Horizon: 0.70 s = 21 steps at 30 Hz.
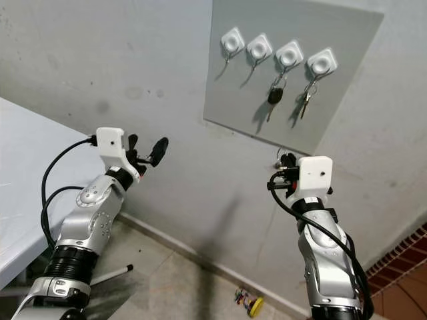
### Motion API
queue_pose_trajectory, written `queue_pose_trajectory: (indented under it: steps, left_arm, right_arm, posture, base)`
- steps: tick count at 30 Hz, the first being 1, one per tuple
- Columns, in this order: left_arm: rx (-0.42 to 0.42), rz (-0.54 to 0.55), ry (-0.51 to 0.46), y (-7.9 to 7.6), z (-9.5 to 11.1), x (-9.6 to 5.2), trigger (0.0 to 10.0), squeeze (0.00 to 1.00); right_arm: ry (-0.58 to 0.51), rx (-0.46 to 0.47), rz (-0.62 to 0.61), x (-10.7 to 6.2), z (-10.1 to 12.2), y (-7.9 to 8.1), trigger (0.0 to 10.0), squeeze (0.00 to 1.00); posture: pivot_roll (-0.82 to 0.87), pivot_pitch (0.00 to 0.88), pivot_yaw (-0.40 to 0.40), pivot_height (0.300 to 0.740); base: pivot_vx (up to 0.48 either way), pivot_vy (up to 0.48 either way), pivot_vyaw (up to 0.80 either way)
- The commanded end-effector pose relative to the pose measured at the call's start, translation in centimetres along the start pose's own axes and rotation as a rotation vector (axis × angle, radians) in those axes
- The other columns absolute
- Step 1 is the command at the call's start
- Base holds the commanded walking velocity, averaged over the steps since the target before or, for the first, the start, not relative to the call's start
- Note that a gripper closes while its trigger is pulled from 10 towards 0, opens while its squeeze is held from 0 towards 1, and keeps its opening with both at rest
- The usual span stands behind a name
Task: Hang keys on a hook
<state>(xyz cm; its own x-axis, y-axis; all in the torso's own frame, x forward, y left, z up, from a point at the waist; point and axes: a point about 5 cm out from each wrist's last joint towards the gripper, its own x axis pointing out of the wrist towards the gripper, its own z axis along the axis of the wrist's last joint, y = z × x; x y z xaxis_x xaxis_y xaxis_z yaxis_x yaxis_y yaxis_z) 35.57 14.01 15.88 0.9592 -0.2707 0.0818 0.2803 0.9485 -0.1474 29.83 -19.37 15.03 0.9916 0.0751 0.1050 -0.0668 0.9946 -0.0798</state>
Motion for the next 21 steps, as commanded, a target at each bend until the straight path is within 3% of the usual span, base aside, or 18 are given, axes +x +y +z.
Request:
queue_pose_trajectory:
  steps: [1, 10, 14, 21]
  left_arm:
    - [0.004, 0.008, -0.009, 0.23, 0.29, -0.02, 10.0, 0.00]
    - [0.006, 0.013, -0.010, 0.19, 0.28, -0.06, 10.0, 0.00]
    - [0.032, 0.023, -0.010, 0.04, 0.07, -0.18, 10.0, 0.00]
    - [0.032, 0.010, -0.013, -0.24, 0.00, -0.24, 10.0, 0.00]
  right_arm:
    - [-0.016, -0.004, 0.011, 0.23, 0.44, 0.27, 10.0, 0.00]
    - [-0.025, -0.013, 0.022, 0.26, 0.57, 0.27, 10.0, 0.00]
    - [-0.090, -0.010, 0.094, -0.09, 1.15, 0.81, 10.0, 0.00]
    - [-0.069, 0.037, 0.120, -0.20, 1.02, 0.99, 10.0, 0.00]
  posture:
    - [0.03, 0.000, -0.068, 0.740]
    - [0.04, 0.000, -0.071, 0.740]
    - [0.04, 0.000, -0.070, 0.740]
    - [0.04, 0.000, -0.070, 0.740]
  base:
    - [0.266, 0.000, 0.00]
    - [0.265, 0.000, 0.00]
    - [0.000, 0.000, 0.00]
    - [0.000, 0.000, 0.00]
